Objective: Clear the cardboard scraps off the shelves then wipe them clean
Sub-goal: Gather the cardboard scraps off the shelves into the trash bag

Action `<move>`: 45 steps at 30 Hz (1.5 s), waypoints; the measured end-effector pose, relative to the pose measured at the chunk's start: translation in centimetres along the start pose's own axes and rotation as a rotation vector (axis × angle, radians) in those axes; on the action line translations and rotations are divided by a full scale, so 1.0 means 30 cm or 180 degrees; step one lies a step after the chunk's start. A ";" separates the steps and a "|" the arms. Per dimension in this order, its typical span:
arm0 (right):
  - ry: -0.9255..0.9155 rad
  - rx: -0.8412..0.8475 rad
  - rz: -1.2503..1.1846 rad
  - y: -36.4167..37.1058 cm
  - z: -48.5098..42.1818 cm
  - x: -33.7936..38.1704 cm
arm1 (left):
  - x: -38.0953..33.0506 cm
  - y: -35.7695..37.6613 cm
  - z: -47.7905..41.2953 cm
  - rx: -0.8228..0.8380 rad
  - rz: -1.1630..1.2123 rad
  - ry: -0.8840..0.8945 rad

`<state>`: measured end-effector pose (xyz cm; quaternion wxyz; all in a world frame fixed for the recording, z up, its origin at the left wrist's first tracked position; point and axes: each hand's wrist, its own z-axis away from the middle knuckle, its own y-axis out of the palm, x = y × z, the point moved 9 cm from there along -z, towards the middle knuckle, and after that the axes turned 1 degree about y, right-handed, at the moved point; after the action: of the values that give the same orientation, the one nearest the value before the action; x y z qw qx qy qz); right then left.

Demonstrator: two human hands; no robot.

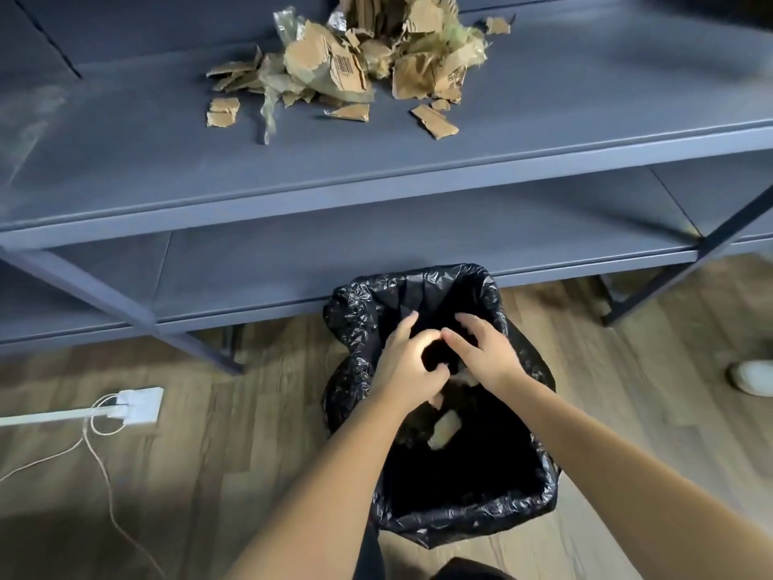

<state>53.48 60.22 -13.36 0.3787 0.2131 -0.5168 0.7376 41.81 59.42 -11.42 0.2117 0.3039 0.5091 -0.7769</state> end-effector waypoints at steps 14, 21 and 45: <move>-0.1509 -0.1645 -0.0240 -0.737 0.200 0.970 | -0.797 -0.886 0.111 -0.1980 -0.0081 0.1679; -0.2043 -0.1940 -0.0323 -0.915 0.235 1.367 | -0.988 -1.253 0.119 -0.2582 -0.0382 0.2025; -0.1425 -0.0851 0.0821 -0.741 -0.482 1.772 | -0.746 -1.515 -0.422 -0.1479 -0.1136 0.0593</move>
<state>38.84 95.54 32.11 0.1830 0.2513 -0.7030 0.6396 32.29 89.31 30.33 0.0881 0.2230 0.7358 -0.6334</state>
